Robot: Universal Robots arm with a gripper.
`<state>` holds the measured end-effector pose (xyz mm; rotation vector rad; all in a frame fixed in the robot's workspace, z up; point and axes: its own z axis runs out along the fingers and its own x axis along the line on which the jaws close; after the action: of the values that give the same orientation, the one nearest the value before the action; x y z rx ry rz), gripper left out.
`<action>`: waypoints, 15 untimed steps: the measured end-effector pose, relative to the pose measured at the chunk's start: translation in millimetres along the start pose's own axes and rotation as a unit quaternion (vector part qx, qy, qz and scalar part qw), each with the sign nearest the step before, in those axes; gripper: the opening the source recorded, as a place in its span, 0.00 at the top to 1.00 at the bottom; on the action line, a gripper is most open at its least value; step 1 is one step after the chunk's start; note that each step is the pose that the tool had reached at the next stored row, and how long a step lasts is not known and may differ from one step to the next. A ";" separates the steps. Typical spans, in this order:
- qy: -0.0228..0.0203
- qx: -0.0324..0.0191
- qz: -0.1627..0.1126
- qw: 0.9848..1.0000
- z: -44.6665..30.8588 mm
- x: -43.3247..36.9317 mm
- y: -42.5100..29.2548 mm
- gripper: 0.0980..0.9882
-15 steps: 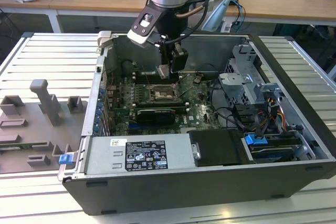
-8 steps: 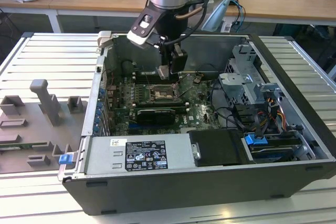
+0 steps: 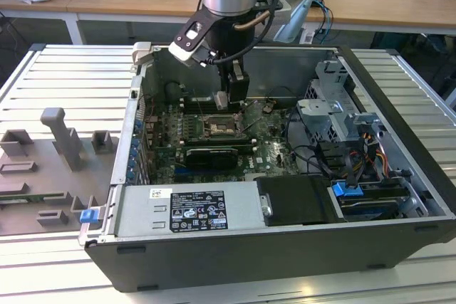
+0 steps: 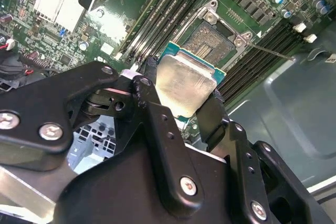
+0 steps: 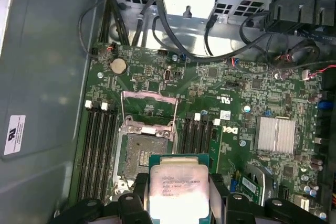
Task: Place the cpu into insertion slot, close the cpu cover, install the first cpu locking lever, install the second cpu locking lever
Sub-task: 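Place the cpu into insertion slot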
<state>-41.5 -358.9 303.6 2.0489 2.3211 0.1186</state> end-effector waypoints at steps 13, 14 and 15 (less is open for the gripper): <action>0.000 0.000 0.002 1.000 3.6 -0.1 -0.3 0.50; 0.000 0.000 0.002 1.000 3.8 -0.1 -0.3 0.50; 0.000 0.000 0.003 1.000 3.9 -0.1 -0.3 0.50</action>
<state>-41.5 -358.9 299.7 2.0549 2.3155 0.1183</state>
